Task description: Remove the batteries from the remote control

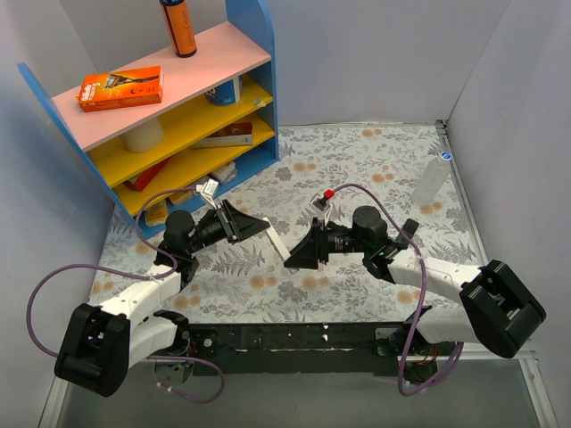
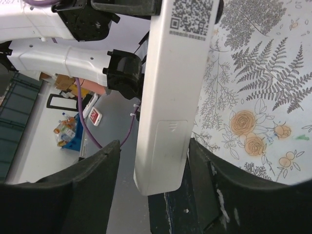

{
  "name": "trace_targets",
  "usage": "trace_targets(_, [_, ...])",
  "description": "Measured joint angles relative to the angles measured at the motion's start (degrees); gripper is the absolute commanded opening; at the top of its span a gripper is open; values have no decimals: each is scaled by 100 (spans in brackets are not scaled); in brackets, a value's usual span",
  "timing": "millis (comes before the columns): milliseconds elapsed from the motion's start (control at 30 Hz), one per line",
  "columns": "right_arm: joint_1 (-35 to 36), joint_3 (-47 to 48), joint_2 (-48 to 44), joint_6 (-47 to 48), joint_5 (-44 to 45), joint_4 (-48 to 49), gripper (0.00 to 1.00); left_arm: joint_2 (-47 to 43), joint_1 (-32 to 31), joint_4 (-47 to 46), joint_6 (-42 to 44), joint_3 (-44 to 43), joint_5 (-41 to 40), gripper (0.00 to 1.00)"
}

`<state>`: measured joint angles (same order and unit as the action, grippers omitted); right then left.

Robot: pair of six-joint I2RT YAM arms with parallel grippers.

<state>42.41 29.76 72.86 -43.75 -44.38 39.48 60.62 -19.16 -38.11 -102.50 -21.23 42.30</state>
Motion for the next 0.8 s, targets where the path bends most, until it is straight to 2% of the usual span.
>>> trace_targets(133, [-2,-151,-2,-155,31,179,35,-2,-7,-116,-61,24,59,0])
trace_targets(167, [-2,-188,-4,-203,46,203,23,-2,-13,-118,-52,24,72,0])
trace_targets(233, [-2,-227,-7,-280,85,240,18,-2,-15,-127,-44,26,98,0])
trace_targets(267, [-2,-232,-7,-304,94,236,11,0,-15,-146,-42,26,105,1])
trace_targets(300, [-2,-232,-7,-321,103,236,7,2,-15,-146,-44,26,105,13])
trace_targets(367, [-2,-232,-7,-326,116,240,1,11,-13,-146,-42,26,98,31])
trace_targets(400, [-2,-232,-7,-323,120,238,1,15,-13,-138,-42,26,96,45])
trace_targets(500, [0,-229,-7,-286,173,219,1,15,-13,-39,-17,22,24,51])
trace_targets(533, [0,-227,-7,-256,195,201,1,17,-13,59,-17,17,-11,60])
trace_targets(667, [0,-210,-7,-94,271,33,1,70,-13,420,52,-28,-101,71])
trace_targets(800, [9,-33,-7,229,503,-494,1,79,-13,994,140,-129,-262,73])
